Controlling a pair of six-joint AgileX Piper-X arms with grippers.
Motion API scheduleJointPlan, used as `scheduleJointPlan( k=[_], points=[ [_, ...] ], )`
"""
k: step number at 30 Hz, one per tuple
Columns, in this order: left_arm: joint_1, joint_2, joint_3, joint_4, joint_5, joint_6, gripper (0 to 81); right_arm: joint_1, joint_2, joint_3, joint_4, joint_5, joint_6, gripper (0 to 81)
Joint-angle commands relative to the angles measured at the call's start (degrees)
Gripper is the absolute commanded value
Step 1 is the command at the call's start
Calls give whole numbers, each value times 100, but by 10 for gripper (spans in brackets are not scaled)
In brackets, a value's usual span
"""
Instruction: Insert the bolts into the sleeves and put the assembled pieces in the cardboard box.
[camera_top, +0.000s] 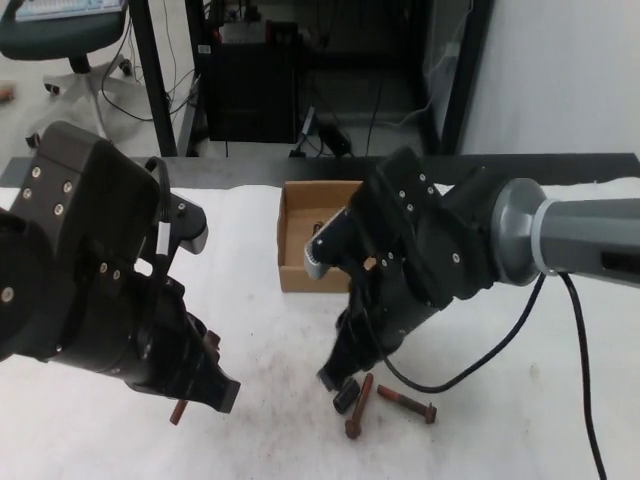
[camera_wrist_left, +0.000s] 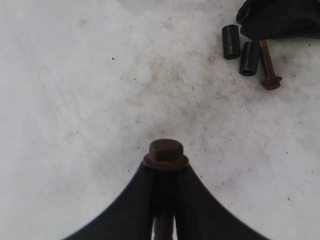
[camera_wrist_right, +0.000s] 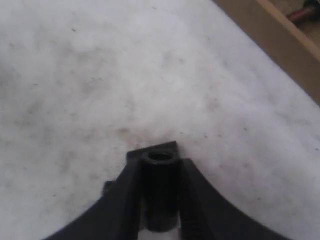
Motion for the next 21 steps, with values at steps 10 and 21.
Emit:
scheduleJointPlan(
  k=[10,21],
  points=[
    [15,-88,-16,-70,90,-9,1,-1451,-30,-44,20,109,-182,9],
    [15,-88,-16,-70,90,-9,1,-1443,-30,-44,592,-76,-887,9]
  ],
)
